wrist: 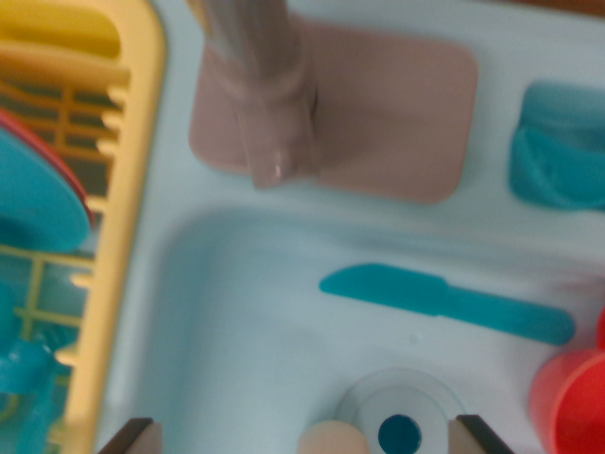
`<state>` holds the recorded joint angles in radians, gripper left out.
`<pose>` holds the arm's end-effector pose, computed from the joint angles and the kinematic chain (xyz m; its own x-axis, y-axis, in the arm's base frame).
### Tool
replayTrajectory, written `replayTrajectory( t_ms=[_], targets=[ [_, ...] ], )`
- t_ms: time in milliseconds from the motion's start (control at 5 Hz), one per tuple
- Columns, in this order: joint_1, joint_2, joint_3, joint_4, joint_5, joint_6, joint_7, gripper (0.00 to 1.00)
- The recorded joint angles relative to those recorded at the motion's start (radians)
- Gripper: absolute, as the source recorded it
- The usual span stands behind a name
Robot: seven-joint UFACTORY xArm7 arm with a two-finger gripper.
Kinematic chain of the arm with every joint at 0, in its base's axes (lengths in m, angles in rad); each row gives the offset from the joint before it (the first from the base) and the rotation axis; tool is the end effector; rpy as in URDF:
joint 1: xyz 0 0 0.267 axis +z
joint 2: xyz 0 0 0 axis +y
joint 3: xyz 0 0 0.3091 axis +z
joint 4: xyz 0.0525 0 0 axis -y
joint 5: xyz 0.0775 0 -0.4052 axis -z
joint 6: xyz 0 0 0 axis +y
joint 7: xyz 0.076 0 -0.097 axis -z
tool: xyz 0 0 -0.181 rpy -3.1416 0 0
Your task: Pick detergent from the sink
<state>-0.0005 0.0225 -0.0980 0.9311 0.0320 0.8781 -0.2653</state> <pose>0.5092 -0.0453 0.1114 0.9887 0.1459 0.0354 0.1465 -0.9891 -0.0143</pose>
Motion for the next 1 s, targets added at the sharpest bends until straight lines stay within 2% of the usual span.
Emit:
replayTrajectory(
  t_ms=[200, 400, 600, 800, 1000],
  targets=[
    [-0.0013, 0.002, -0.004, -0.037, 0.0003, -0.037, -0.016, 0.0],
    [-0.0013, 0.002, -0.004, -0.037, 0.0003, -0.037, -0.016, 0.0],
    [-0.0025, 0.005, -0.008, -0.072, 0.0005, -0.073, -0.031, 0.0],
    [-0.0025, 0.005, -0.008, -0.072, 0.0005, -0.073, -0.031, 0.0],
    [-0.0037, 0.007, -0.012, -0.104, 0.0007, -0.104, -0.045, 0.0]
  ],
)
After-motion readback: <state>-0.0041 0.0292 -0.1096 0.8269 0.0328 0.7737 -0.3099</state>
